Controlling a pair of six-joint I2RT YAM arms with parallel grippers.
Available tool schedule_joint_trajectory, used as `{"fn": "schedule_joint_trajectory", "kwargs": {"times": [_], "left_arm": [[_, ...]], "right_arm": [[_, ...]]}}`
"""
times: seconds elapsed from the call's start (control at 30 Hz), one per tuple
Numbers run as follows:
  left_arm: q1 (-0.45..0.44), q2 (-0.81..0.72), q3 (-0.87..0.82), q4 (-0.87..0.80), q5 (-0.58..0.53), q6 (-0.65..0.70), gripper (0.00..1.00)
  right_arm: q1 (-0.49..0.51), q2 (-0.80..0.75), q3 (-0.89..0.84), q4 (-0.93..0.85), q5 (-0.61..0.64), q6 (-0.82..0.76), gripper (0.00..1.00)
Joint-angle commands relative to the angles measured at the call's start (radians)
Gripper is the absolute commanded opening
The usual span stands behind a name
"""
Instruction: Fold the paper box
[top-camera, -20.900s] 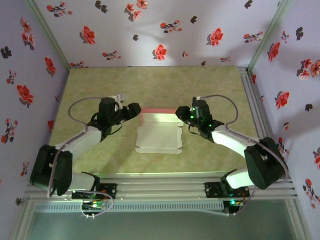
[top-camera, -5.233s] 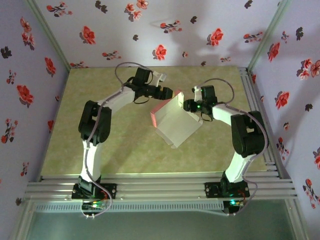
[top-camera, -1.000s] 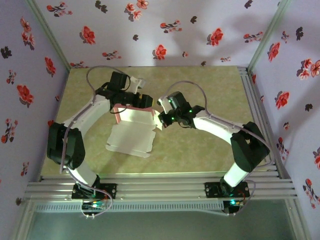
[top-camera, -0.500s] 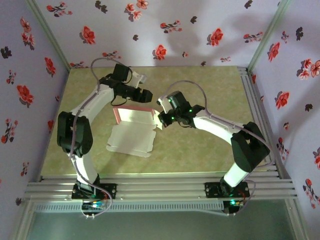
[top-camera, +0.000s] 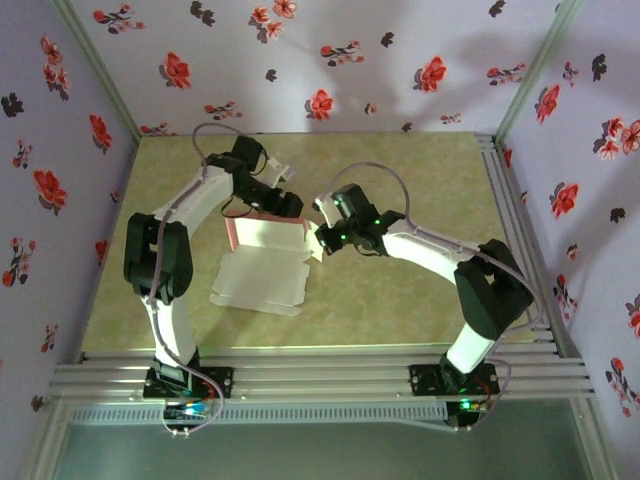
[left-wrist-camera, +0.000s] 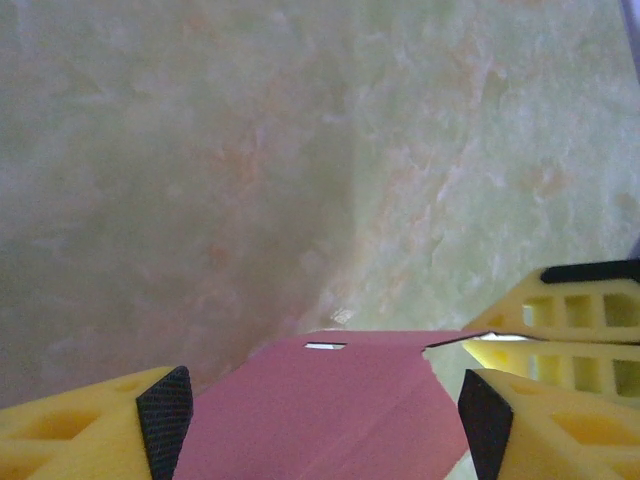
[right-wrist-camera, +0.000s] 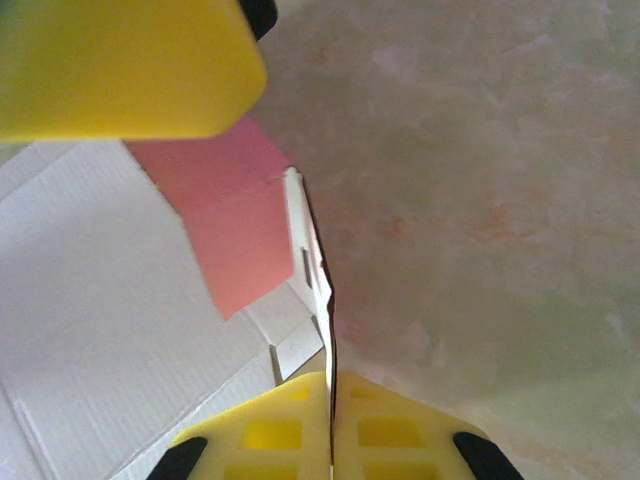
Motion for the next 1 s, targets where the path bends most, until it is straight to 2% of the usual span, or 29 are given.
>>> {"fn": "schedule_joint_trajectory", "kwargs": {"times": [0.0,0.27,0.6,0.97], "left_arm": [[0.008,-0.002,0.020,-0.066,0.052,0.011,0.73],[-0.007,-0.085,-0.070,-0.013,0.060,-0.059,0.69],[-0.024,-0.167,-0.189,0.099,0.034,-0.211,0.61],[-0.037,-0.239,-0.339,0.313,0.003,-0.378,0.54]], "right_arm": [[-0.011,0.027,0.045,-0.019,0.025,-0.013,0.07],[-0.026,0.072,0.124,-0.061,0.054,0.030,0.07],[-0.029,0.112,0.225,-0.117,0.065,0.133,0.07],[0.004,0.100,0.180,-0.104,0.131,0.240,0.07]]}}
